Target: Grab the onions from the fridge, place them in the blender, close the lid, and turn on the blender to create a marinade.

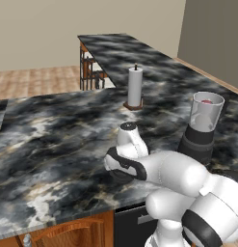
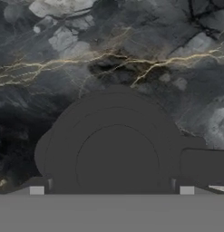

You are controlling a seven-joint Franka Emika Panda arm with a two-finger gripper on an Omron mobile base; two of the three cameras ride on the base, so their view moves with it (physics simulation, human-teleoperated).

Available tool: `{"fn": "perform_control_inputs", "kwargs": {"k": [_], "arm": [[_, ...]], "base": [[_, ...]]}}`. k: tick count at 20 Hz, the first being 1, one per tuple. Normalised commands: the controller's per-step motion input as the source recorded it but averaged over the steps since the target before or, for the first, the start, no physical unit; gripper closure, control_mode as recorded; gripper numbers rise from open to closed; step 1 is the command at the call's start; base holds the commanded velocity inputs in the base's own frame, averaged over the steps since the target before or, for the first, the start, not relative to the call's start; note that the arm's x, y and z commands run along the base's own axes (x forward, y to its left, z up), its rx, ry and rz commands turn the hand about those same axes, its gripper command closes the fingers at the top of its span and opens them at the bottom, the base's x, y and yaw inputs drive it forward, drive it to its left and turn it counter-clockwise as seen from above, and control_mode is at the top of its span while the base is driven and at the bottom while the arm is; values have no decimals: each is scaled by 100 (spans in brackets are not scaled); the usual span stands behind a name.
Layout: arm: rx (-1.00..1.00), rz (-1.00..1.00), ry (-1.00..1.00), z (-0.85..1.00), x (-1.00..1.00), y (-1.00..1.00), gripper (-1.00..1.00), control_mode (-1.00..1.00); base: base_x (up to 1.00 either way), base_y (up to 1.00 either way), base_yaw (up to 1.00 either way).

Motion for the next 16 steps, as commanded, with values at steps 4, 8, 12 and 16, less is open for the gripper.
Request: {"fn": "perform_control_inputs", "kwargs": {"k": [4,8,12,16], "arm": [[0,0,0,-9,3,4,-100,-100],[0,0,0,-7,-3,5,-100,-100],[0,0,0,-10,-29,4,100,-100],[0,0,-1,-4,-9,1,100,-100]], "base": [[0,0,0],[0,0,0],[0,0,0],[0,0,0]]}}
